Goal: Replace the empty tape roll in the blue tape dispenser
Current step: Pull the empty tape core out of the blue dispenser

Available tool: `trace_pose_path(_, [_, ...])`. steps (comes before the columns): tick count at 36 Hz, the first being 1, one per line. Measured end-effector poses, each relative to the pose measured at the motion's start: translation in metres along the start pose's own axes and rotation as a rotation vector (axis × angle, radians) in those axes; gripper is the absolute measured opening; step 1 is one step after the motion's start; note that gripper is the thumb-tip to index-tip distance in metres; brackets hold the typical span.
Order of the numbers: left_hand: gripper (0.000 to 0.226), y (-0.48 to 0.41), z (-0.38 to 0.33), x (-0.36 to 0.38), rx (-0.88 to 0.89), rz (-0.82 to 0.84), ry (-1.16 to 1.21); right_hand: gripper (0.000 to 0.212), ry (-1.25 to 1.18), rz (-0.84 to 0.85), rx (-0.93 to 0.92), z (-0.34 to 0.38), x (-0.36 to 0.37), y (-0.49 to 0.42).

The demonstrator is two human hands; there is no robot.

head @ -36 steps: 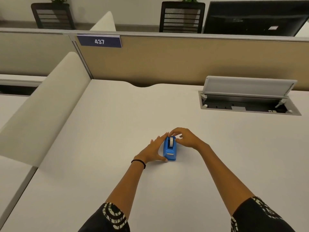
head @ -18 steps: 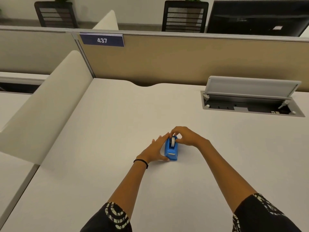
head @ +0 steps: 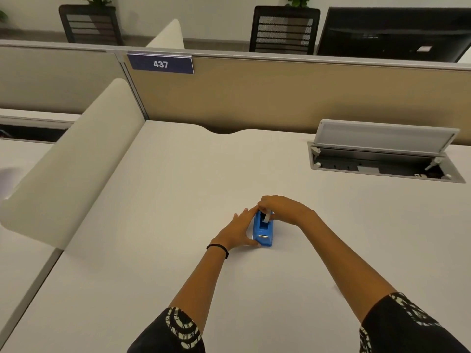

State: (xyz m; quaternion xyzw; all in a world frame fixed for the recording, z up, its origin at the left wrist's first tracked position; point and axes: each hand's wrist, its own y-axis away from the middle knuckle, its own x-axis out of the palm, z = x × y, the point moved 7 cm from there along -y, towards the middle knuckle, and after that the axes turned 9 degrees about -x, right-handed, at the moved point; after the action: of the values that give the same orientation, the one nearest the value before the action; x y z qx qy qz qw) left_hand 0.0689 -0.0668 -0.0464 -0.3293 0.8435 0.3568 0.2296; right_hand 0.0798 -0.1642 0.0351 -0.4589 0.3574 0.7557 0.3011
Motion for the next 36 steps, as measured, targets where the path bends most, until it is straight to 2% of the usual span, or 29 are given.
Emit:
trace_pose_path(5, [0.101,0.004,-0.006,-0.004,0.017,0.007,-0.018,0.004,-0.056,-0.015,0.009,0.004,-0.003,0.002])
trace_pose_path(13, [0.102,0.010,-0.012,-0.006,0.025,0.014,-0.026,0.015,-0.091,-0.137,0.019,0.010,-0.055,0.005])
trace_pose_path(20, [0.106,0.014,-0.013,-0.011,-0.039,0.109,0.115,0.017,-0.245,-0.345,0.068,0.004,-0.073,0.033])
trace_pose_path(22, [0.094,0.018,-0.014,-0.015,-0.056,0.085,0.146,0.018,-0.287,-0.399,0.084,0.004,-0.074,0.042])
trace_pose_path(25, [0.056,0.029,-0.024,-0.031,-0.008,-0.111,0.211,0.019,-0.353,-0.469,0.115,0.005,-0.073,0.057])
trace_pose_path(28, [0.033,0.052,-0.044,-0.045,0.031,-0.272,0.468,0.021,-0.402,-0.525,0.144,0.010,-0.067,0.071])
trace_pose_path(32, [0.031,0.082,-0.073,-0.045,0.114,-0.259,0.744,0.018,-0.440,-0.570,0.155,0.020,-0.055,0.090])
trace_pose_path(36, [0.034,0.103,-0.088,-0.035,0.131,-0.231,0.829,0.017,-0.490,-0.594,0.140,0.033,-0.041,0.107])
